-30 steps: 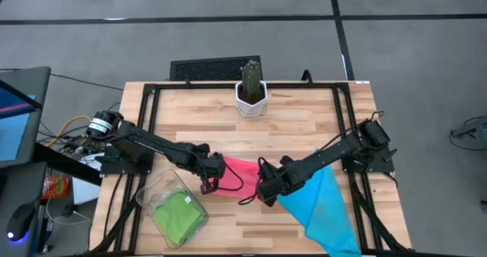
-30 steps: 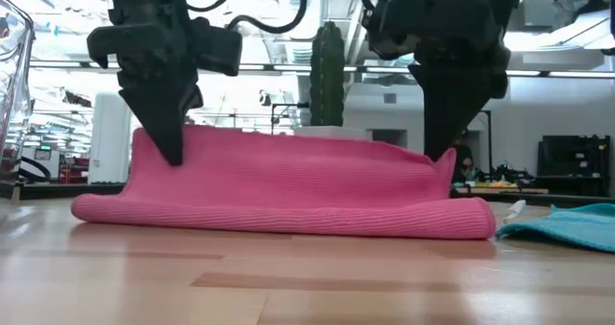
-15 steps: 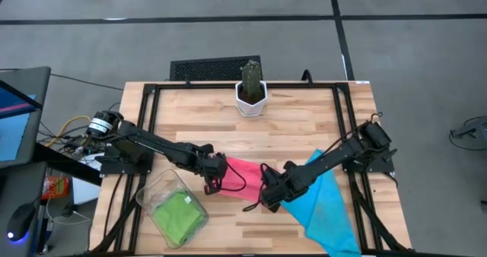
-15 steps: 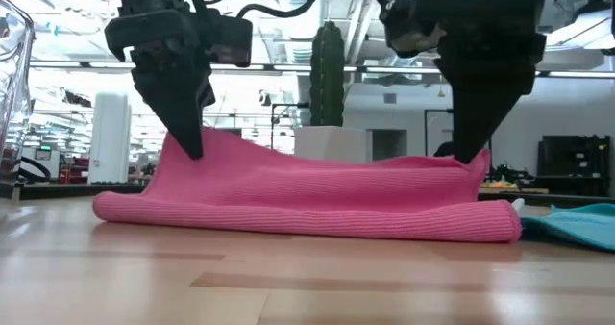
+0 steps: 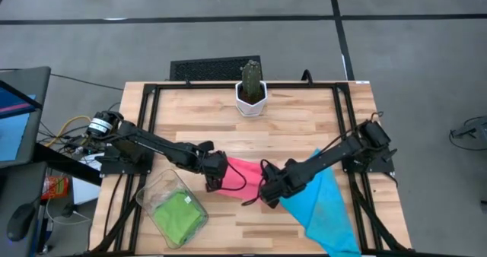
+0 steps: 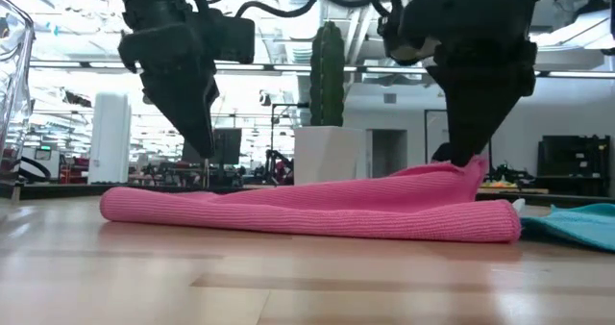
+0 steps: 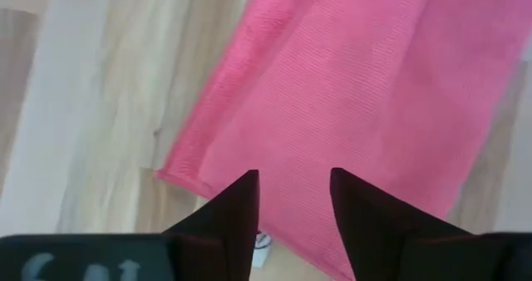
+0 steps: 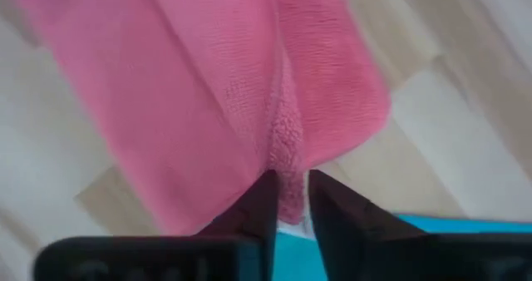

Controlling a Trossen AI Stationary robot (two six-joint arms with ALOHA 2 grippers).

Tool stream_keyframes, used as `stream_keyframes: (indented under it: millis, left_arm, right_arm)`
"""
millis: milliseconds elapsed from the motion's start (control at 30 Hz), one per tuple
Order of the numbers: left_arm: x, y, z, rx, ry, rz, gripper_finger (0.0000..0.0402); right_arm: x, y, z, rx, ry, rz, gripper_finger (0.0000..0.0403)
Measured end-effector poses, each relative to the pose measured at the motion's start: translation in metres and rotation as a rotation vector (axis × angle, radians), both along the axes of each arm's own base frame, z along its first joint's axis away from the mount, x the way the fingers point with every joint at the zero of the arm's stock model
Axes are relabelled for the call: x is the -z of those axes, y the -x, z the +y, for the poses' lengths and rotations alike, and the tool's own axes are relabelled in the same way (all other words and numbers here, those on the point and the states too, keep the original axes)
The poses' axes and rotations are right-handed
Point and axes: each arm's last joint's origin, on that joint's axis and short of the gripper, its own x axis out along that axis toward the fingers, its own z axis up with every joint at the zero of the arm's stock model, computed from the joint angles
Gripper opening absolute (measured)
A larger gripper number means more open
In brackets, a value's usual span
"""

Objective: Fold microfiber towels
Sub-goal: Fold the pink microfiber cloth

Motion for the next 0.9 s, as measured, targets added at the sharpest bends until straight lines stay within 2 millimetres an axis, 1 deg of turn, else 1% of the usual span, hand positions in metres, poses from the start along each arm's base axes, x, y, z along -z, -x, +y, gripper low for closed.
stream_keyframes:
  millis: [133,233,300,433,533,633,767,900]
  left_arm:
    - [0.000,0.000,0.001,-0.030,-0.006,-0.008,0.0149]
    - [0.001,0.000,0.001,-0.027,-0.010,-0.019,0.0145]
    - [0.006,0.001,0.002,-0.026,-0.010,-0.028,0.0140]
    - [0.018,0.002,0.004,-0.030,0.013,-0.063,0.0128]
    - [0.025,0.003,0.006,-0.036,0.022,-0.095,0.0121]
    - [0.029,0.003,0.010,-0.042,0.027,-0.118,0.0116]
    - [0.034,0.003,0.017,-0.050,0.022,-0.133,0.0111]
    - [0.040,0.005,0.024,-0.073,0.041,-0.140,0.0110]
  right_arm:
    - [-0.003,-0.002,-0.010,0.015,0.006,0.008,0.0139]
    - [-0.015,-0.001,-0.016,0.026,0.018,-0.038,0.0176]
    - [-0.026,0.002,-0.018,0.056,0.046,-0.088,0.0194]
    - [-0.046,0.012,-0.013,0.118,0.056,-0.181,0.0212]
    - [-0.050,0.018,-0.002,0.172,0.023,-0.225,0.0214]
    - [-0.042,0.015,0.020,0.174,-0.024,-0.275,0.0210]
    - [-0.021,0.007,0.047,0.132,-0.067,-0.318,0.0196]
    - [0.007,0.004,0.056,0.151,-0.052,-0.252,0.0179]
